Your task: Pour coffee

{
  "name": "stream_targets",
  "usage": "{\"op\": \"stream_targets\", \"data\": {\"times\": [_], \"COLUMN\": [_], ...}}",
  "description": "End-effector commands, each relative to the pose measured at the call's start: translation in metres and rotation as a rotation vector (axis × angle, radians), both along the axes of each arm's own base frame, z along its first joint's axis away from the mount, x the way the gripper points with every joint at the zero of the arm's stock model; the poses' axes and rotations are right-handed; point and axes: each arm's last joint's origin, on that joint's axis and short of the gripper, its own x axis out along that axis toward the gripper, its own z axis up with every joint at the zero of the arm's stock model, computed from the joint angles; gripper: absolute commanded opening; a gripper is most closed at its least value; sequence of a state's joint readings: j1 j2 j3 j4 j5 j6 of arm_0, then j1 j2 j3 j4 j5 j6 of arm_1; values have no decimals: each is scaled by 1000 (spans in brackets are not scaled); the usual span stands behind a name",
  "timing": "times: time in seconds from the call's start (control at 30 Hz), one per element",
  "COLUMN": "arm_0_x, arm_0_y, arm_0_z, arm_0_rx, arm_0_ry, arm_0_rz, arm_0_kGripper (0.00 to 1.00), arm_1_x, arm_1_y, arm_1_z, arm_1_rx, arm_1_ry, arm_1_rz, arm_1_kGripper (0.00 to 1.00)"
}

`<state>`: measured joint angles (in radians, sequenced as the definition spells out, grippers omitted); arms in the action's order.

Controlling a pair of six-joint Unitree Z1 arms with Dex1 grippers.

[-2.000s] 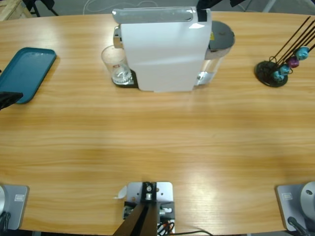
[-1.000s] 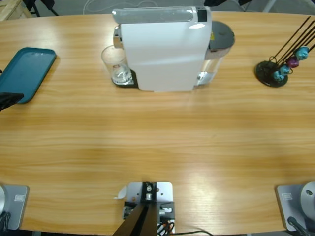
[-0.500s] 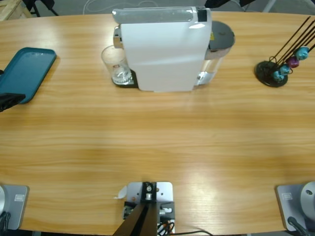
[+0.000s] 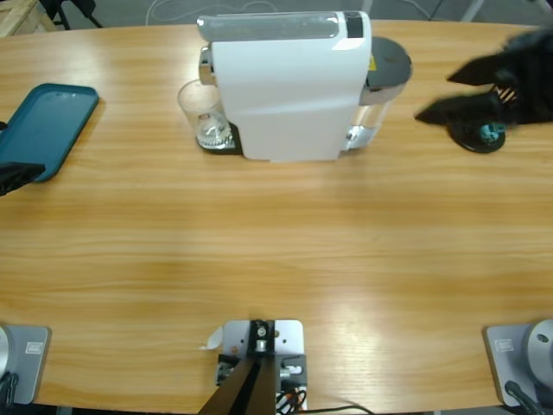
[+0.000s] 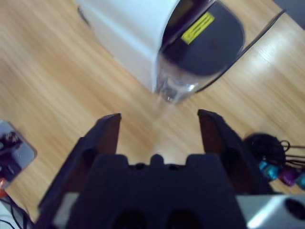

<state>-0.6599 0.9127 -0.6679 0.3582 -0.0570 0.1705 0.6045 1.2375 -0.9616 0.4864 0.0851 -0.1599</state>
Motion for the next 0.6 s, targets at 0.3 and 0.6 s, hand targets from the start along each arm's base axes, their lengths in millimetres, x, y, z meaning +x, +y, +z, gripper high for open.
{"op": "stream_targets", "data": {"times": [0.3, 0.6], "arm_0_x": [-18, -18], "arm_0_y": [9, 10], "arm_0_z": [-22, -23], "arm_0_rx": [-116, -126], "arm_0_ry": [-132, -148], "arm_0_rz": [-81, -72], "arm_0_kGripper": [784, 784], "arm_1_x": [-95, -96], "arm_1_y": [-57, -59], "arm_1_z": [-54, -62], "arm_1_rx": [188, 209], "arm_1_ry": [-118, -141], "arm_1_rz": [50, 38], "arm_1_kGripper": [1000, 1000]}}
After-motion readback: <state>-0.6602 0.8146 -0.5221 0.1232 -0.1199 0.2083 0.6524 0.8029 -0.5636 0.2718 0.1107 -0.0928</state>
